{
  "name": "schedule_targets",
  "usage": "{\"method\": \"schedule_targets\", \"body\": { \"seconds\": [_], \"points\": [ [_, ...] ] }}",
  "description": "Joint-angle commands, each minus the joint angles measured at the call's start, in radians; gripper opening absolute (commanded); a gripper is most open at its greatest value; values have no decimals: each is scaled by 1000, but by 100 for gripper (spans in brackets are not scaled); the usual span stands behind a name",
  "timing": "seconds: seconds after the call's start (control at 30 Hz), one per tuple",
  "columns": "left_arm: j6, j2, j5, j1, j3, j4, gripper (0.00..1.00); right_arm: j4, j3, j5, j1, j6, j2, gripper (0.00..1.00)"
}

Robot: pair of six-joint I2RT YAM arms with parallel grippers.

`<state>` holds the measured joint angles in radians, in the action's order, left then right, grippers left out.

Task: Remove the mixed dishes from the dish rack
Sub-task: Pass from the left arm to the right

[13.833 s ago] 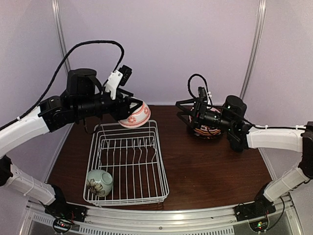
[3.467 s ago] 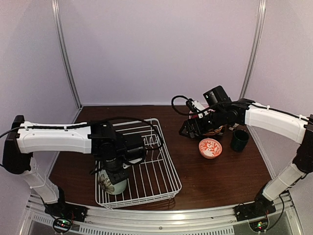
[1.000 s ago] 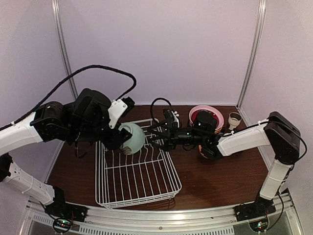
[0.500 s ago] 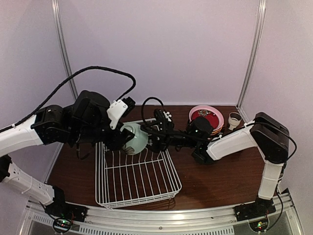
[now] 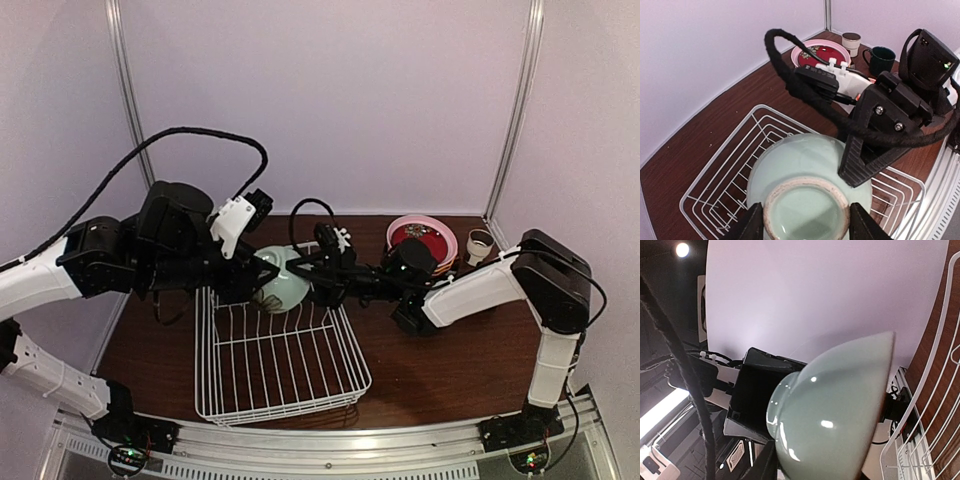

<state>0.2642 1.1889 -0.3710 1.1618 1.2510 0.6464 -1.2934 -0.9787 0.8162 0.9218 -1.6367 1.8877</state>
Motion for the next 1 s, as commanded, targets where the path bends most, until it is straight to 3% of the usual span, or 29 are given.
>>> {"method": "schedule_targets", "body": {
  "seconds": [0.0,0.2,0.37,0.5,0.63,0.8,0.97],
  "points": [
    [-13,-28,-6,-5,-19,-78,29,-257,-38,0,22,-34,-9,28],
    [6,-58,-4,-6,-47,-89,39,-295,-35,-9,22,-49,-12,17],
    [15,-88,-14,-7,-64,-93,59,-298,-30,-15,22,-49,-11,0],
    [27,-118,-41,-7,-70,-96,77,-247,-28,-8,22,-19,-20,0],
    [38,-139,-64,-7,-77,-89,97,-89,-25,12,19,87,-64,0],
    [62,-149,-95,-17,-78,-67,97,323,-51,37,9,367,-179,0],
    [81,-167,-124,-44,-93,-66,97,1095,-192,-64,-3,885,-325,0]
  ]
}}
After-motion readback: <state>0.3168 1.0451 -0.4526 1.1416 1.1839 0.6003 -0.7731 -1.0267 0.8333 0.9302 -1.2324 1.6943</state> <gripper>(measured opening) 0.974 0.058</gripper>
